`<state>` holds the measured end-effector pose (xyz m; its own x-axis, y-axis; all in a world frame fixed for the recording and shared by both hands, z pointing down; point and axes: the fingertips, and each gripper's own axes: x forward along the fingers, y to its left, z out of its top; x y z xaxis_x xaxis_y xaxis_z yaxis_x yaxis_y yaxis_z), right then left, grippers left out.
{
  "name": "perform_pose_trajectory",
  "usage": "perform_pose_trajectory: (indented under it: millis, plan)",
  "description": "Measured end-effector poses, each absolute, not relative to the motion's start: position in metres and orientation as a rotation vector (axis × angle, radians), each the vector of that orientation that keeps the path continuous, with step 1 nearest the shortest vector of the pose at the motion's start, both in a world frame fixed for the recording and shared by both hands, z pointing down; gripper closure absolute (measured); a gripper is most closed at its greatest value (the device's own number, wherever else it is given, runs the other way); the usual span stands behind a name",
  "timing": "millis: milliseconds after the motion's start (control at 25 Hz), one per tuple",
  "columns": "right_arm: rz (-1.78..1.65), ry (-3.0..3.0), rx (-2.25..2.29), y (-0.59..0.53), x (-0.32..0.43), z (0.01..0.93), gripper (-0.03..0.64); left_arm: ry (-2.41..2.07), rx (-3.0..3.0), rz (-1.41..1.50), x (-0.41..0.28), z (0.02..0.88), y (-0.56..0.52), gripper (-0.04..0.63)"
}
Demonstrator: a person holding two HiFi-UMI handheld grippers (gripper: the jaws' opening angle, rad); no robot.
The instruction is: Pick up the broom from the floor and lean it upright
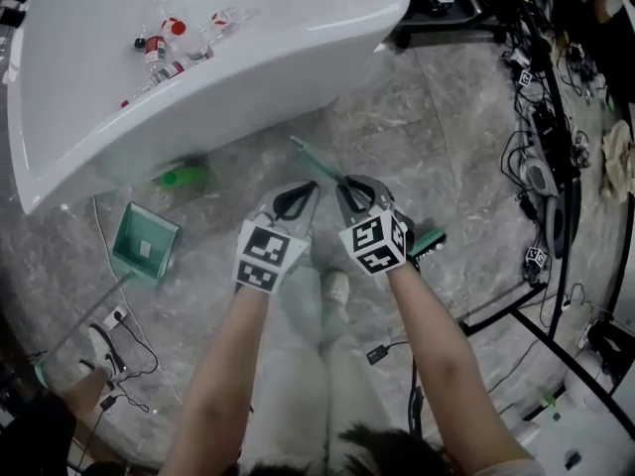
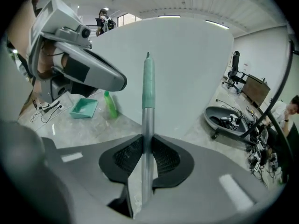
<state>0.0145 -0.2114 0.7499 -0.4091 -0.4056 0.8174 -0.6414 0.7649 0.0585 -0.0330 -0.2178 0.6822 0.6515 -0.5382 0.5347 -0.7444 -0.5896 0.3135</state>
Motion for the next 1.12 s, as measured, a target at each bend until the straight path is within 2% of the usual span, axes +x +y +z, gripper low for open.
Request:
perform_pose_trajectory:
  millis: [600, 1120]
  plan:
    - [0.274, -2.223, 0.991, -0.286, -0.026, 0.630, 0.543, -1.135, 2.411, 0.471, -0.053, 0.589, -0.273, 0.597]
    - [0.282, -2.129, 1.084, -0.334, -0.038, 0.621, 0.539, -1.186, 2.394, 0.459, -0.077, 0.564, -0.300, 0.597]
